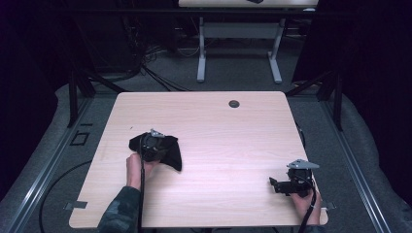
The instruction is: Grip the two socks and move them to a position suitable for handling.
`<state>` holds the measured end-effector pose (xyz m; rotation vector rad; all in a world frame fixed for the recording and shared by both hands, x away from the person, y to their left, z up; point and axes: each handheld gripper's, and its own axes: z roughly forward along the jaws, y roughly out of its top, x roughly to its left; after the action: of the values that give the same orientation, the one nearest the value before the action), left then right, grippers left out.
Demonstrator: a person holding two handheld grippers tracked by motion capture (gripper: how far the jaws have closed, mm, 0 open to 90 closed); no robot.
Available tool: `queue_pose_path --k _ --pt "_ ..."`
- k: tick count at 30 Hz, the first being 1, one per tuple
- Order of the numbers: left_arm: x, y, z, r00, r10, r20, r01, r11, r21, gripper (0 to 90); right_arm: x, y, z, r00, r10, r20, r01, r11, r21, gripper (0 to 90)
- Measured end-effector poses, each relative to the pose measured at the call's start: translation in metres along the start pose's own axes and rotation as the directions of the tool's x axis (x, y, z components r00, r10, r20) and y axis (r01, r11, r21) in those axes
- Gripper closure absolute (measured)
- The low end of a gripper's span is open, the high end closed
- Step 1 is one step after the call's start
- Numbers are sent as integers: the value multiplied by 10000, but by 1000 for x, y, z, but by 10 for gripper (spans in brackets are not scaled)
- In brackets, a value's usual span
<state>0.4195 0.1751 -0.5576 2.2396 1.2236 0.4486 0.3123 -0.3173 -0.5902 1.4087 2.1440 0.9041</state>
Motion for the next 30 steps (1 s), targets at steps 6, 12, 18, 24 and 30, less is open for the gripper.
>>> queue_pose_path --k 6,12,18,24,30 --pt "0 1 -6 10000 57 -6 -58 9995 -315 817 0 0 0 10000 0 7 0 10000 -1 1" --pt "-1 3 -22 9998 84 -175 -98 9966 -814 817 0 0 0 10000 3 5 -3 10000 -2 1" --pt "-5 4 -42 9998 124 -144 -142 9915 -1296 817 0 0 0 10000 1 3 -1 10000 -7 1" --pt "-11 5 -61 9993 247 -265 -288 9852 -1687 818 0 0 0 10000 0 4 0 10000 -2 1" --pt "-17 8 -75 9993 325 -198 -357 9806 -1928 818 0 0 0 10000 0 0 0 10000 -1 1"
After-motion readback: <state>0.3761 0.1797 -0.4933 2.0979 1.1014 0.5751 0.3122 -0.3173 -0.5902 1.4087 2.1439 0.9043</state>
